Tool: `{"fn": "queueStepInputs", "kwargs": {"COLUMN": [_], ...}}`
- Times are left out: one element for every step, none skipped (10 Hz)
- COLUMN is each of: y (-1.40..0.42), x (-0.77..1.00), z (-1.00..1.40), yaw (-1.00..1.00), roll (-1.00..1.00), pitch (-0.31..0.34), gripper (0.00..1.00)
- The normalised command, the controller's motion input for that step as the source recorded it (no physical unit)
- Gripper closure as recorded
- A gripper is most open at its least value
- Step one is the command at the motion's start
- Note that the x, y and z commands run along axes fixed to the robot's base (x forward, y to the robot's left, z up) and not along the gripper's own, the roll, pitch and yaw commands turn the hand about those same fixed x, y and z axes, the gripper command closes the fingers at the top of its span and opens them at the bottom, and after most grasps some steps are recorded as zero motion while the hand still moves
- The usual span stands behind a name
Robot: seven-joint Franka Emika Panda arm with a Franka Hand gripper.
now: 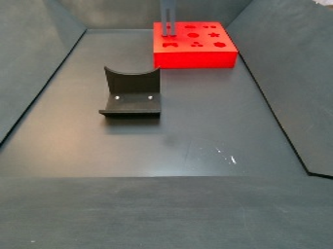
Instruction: Insert the double-square object.
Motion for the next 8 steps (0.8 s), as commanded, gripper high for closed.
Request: {"fn": "queueStepInputs", "kwargs": {"y": [0.14, 0.08, 0.0, 0.0, 0.0, 0.0, 0.0, 0.0], "x": [-0.09, -0.06, 0.09, 0.34, 0.35, 0.15, 0.14, 0.0], "z": [-0.24, -0.21, -0.32, -0.58, -0.7, -0.29, -0.06, 0.0], "yaw": [0.14, 0.17, 0.1, 0.0, -0.01, -0.07, -0.05, 0.0], "roll": [0.09, 0.08, 0.03, 0.03, 0.02, -0.07, -0.05, 0.0], "pitch": [0.05, 0.053, 0.049, 0.026, 0.007, -0.147, 0.0, 0.0], "gripper": [1.0, 1.0, 1.0, 1.0, 1.0, 1.0, 1.0, 1.0]}}
